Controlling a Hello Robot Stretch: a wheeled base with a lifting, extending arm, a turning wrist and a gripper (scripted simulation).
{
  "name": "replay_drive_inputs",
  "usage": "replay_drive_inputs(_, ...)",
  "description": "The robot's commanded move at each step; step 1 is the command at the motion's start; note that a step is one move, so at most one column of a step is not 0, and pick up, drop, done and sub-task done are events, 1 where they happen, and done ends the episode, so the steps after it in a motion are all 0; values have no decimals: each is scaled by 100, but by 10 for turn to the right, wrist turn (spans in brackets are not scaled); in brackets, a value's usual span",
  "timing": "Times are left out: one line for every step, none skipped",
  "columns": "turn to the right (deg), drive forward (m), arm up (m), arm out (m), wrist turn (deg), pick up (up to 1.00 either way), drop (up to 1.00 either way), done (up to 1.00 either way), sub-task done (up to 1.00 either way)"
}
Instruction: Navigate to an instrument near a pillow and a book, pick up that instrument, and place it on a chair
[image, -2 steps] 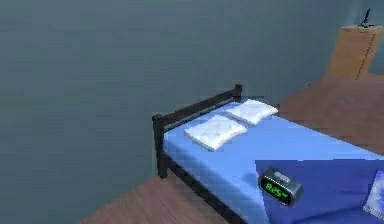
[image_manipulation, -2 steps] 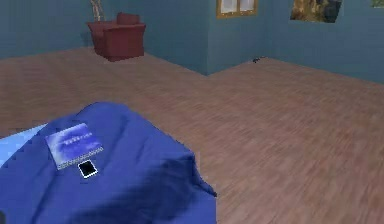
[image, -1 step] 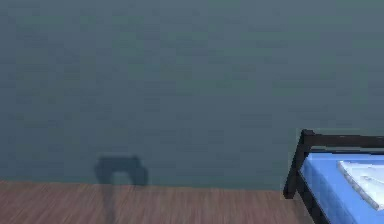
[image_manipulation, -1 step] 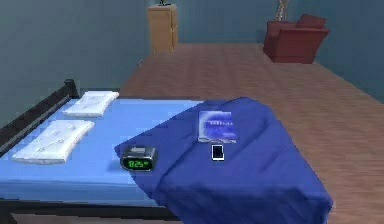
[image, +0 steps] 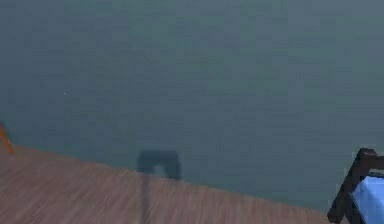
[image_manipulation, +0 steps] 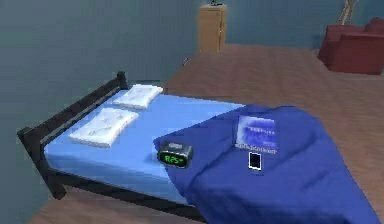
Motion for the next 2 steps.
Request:
replay_drive_inputs(450, 0, 0, 0, 0, 0, 0, 0, 0)
replay_drive_inputs(450, 0, 0, 0, 0, 0, 0, 0, 0)
